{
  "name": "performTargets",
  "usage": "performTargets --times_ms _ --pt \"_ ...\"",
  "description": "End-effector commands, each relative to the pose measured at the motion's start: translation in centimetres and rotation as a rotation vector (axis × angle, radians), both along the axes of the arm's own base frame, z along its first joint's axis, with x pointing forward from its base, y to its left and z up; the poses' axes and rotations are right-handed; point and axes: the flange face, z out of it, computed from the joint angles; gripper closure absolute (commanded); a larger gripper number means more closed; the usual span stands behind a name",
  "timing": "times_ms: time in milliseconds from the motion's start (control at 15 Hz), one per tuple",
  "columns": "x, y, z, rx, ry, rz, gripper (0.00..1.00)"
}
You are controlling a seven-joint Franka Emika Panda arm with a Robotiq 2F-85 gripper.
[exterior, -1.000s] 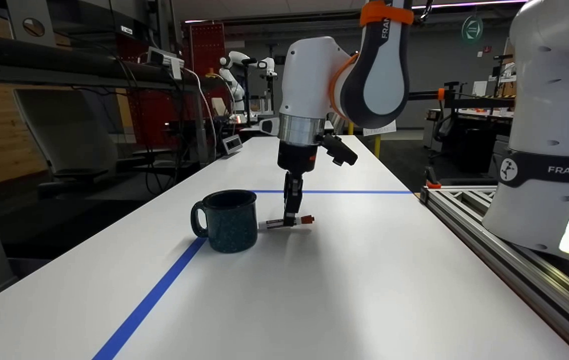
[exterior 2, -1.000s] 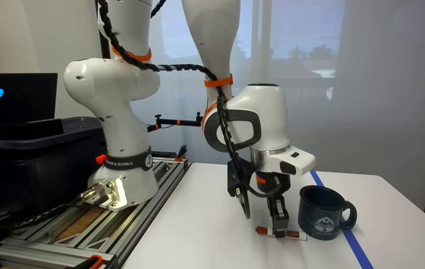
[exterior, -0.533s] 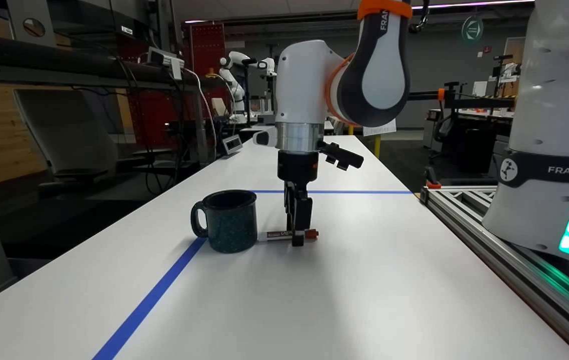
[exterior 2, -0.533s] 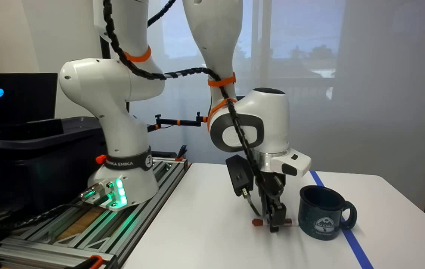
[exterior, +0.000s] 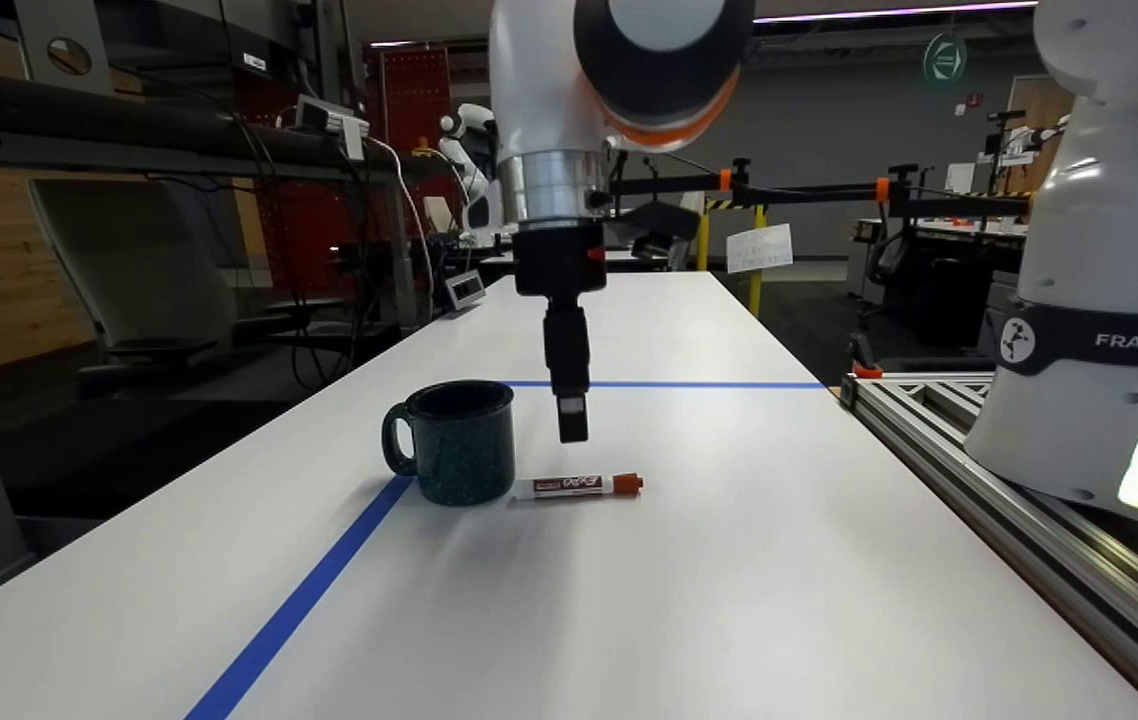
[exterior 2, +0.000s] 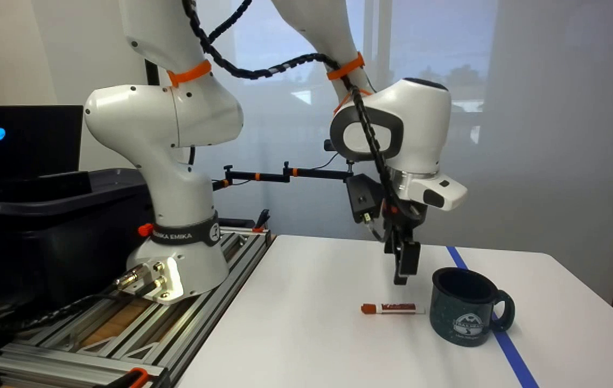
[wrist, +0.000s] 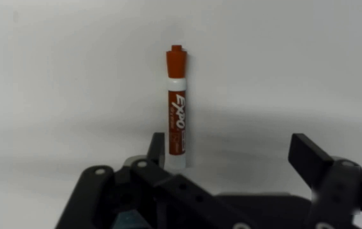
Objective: Pick up the marker from the cup and put it on the table
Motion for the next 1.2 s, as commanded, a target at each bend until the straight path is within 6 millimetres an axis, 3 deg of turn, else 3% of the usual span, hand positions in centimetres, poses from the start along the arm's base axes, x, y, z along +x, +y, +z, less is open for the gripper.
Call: performTargets --times_ms 0,133,200,467,533,667,1133 --pt "1.3 0.6 5.4 0.010 0.075 -0.124 0.00" --pt "1.6 0.7 7.9 0.010 0.130 -0.158 0.00" --pt "1.8 0.8 10.1 0.016 0.141 -0.164 0.00" --pt "0.9 0.0 13.9 -0.170 0.237 -0.243 0.00" --pt "1.6 -0.3 11.8 -0.090 0.229 -0.201 0.00" --pt "1.4 -0.2 13.1 -0.137 0.231 -0.227 0.00" --pt "1.2 -0.1 13.2 -0.146 0.237 -0.238 0.00"
